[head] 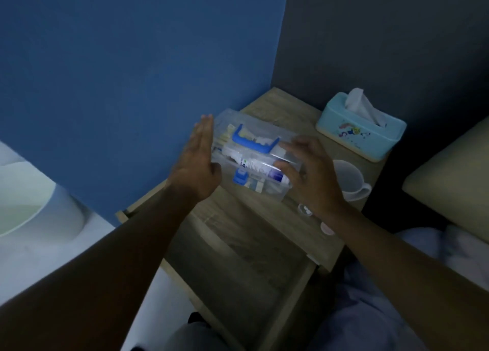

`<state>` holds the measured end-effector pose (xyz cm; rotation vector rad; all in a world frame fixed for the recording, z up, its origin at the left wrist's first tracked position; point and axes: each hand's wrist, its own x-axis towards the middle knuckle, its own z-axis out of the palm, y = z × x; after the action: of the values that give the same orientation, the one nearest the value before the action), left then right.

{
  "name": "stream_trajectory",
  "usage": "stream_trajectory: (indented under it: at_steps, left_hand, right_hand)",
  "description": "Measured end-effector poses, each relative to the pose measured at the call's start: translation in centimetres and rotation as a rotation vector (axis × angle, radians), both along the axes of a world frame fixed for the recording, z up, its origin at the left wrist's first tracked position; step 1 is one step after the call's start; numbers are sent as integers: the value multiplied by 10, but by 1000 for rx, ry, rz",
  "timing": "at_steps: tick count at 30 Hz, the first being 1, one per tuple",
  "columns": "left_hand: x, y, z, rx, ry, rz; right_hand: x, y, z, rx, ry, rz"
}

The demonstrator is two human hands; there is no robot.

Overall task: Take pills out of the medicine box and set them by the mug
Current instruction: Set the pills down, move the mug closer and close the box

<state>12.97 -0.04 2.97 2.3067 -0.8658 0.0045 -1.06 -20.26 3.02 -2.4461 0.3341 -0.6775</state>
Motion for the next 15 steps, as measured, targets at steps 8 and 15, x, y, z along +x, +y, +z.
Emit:
stream_trajectory:
  at_steps: [8,15]
  left_hand:
    - [-3,-7,-18,335,-48,3]
    - [-10,-23,0,463,84,47]
  right_hand:
    - [-7,12,-23,-210,33,89]
    - [-6,10,-24,-353,29,104]
